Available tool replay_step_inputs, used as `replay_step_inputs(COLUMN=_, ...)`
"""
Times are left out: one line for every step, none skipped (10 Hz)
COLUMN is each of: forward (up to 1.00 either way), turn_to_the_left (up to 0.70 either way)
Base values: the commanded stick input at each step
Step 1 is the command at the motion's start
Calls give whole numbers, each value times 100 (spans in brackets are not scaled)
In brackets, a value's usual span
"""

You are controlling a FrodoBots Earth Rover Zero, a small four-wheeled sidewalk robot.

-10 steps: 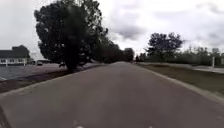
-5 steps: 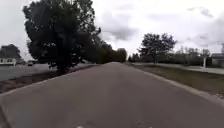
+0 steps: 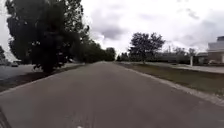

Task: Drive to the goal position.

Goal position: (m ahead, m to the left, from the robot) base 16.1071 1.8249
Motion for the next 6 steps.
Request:
replay_step_inputs(forward=100, turn_to_the_left=-1)
replay_step_inputs(forward=100, turn_to_the_left=0)
replay_step_inputs(forward=100, turn_to_the_left=1)
replay_step_inputs(forward=100, turn_to_the_left=1)
replay_step_inputs(forward=100, turn_to_the_left=1)
replay_step_inputs(forward=100, turn_to_the_left=1)
